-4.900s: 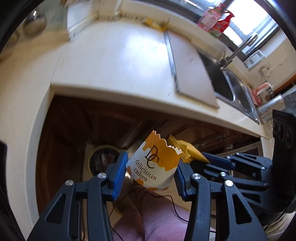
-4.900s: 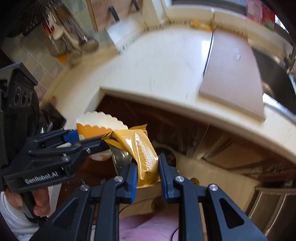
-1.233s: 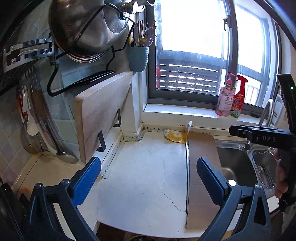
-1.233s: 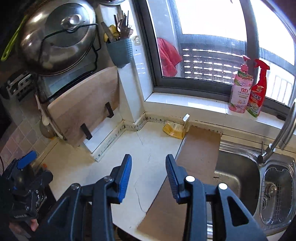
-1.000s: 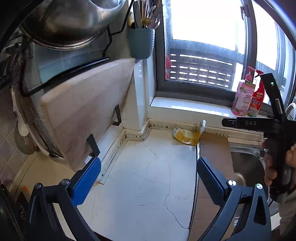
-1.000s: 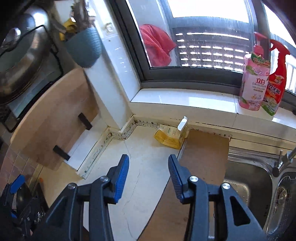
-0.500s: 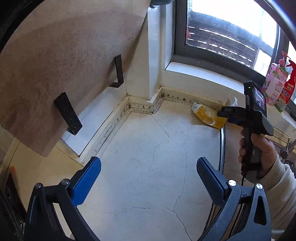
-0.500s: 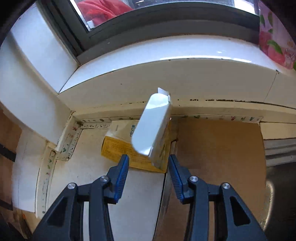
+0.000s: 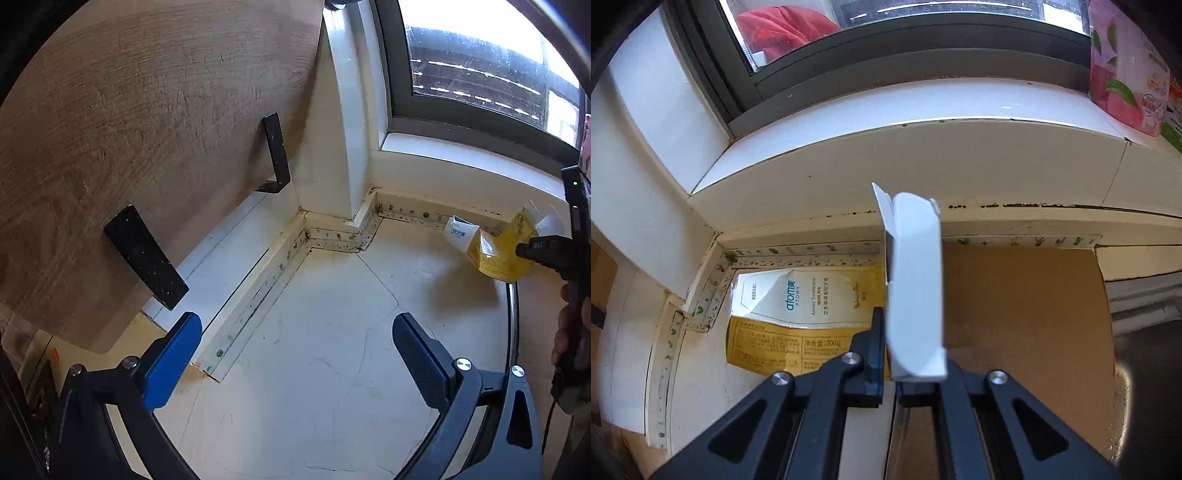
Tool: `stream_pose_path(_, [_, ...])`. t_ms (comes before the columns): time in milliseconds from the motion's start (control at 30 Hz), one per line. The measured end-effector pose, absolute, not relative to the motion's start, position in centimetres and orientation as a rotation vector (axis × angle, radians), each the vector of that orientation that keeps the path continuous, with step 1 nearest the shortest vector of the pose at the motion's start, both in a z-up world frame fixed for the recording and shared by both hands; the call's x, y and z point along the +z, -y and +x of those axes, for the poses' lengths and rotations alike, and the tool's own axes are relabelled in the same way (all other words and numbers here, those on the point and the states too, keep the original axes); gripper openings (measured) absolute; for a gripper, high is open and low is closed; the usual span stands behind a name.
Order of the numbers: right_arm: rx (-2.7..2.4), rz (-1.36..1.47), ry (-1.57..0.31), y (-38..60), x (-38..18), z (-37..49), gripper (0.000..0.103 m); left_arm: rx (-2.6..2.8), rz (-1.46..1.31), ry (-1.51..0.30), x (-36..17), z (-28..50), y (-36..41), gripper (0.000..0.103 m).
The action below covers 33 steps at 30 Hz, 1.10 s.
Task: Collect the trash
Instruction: 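Grasp the white-yellow 'atomy' milk carton with the right tool, then carry the milk carton with the right tool down over the black bin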
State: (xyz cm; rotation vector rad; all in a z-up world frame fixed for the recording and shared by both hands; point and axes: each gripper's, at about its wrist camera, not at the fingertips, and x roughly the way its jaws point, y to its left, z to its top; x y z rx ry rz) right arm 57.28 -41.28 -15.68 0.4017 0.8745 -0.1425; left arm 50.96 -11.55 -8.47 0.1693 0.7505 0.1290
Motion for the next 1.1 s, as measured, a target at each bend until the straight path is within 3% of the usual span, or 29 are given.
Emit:
stream_pose_path(333, [-0.023, 0.377, -0.804, 39.1, -10.0, 45.1, 0.003, 0.079, 0.143, -0.728, -5.8, 44.3, 10.9, 0.102])
stream_pose_path(733, [-0.073, 0.321, -0.704, 31.4, -2.9, 23.4, 0.004, -0.128, 0.005, -0.700, 0.2, 26.0, 5.1, 0.102])
stream_pose_path(1100, [-0.103, 0.288, -0.743, 23.8, -2.8, 8.2, 0.004, -0.200, -0.006, -0.670, 1.2, 11.5, -1.2, 0.102])
